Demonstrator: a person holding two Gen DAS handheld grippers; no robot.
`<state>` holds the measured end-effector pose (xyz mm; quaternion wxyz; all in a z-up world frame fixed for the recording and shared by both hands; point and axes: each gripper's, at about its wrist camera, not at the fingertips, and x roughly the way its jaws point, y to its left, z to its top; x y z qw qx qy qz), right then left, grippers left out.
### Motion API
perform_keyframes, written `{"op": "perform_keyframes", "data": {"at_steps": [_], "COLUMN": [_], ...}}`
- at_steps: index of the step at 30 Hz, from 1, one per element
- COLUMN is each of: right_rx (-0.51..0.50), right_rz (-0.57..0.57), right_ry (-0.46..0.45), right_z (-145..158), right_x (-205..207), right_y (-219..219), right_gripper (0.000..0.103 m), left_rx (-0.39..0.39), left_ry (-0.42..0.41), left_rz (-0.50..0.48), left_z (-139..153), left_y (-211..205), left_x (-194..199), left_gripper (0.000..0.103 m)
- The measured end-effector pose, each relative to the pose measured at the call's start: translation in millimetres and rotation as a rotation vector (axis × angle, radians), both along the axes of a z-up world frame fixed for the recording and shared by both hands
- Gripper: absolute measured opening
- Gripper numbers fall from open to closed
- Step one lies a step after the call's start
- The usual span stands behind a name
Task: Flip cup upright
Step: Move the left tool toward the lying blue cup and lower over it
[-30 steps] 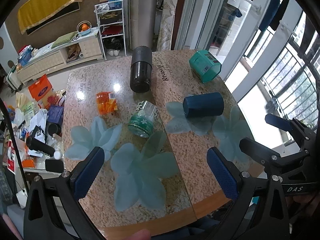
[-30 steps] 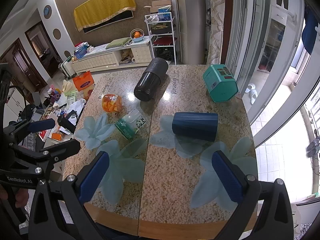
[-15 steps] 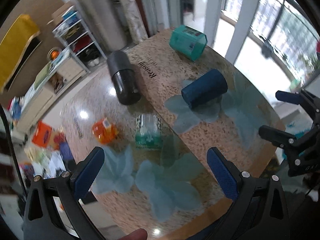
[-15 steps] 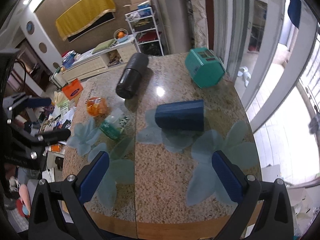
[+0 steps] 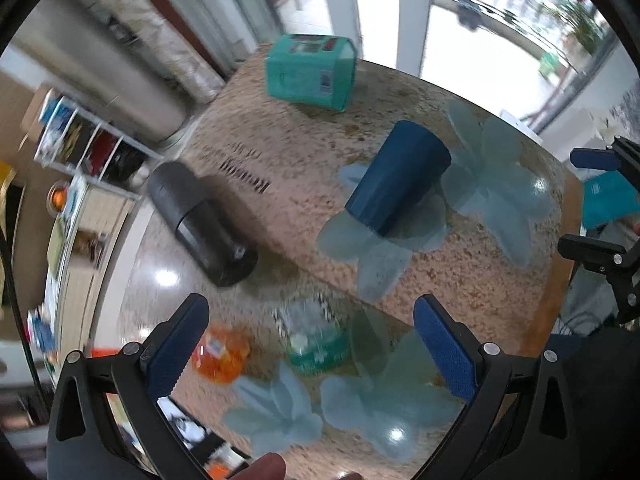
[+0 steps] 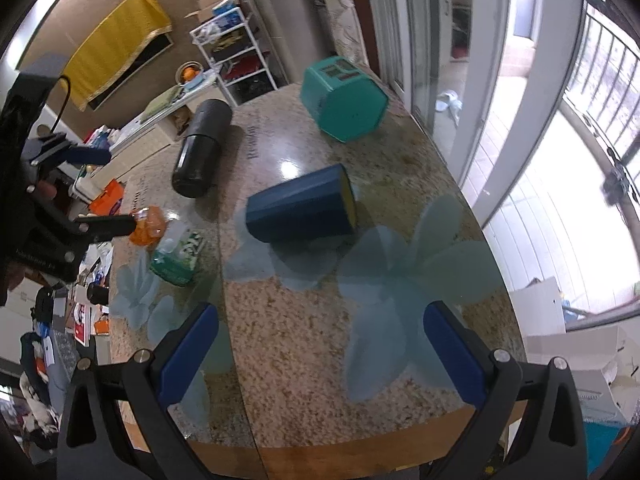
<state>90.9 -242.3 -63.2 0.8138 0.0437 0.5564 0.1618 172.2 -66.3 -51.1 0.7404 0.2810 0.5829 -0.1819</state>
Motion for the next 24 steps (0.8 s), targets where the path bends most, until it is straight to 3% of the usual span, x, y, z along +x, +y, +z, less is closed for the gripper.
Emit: {"op": "perform_keyframes", "data": {"at_steps": [6,13,19,24], "right_rx": [-0.015,-0.034,-0.051,-0.062], "right_rz": [-0.056,-0.107,-0.160,-0.200], "right_ry": [0.048,0.097,0.141,0.164], "right_z": [-13,-25,-33,-41], "right_x": [2,-2,-9,-13], "right_y": [-10,-21,-33,-36], "right_gripper": [0.103,0.103,0.103,0.103], "left_rx": [0.024,0.015,-0.042,-0.027], "left_ry": [0.049,0.165,0.239,0.296], "left_rz": [-0.146,-0.302,-0.377,-0.382], "left_z": [-27,-69,-97,-131], "left_y": [-25,-58,-82,-96], "left_x": [26,46,59,70], "left_gripper": [0.103,0.103,0.103,0.103]}}
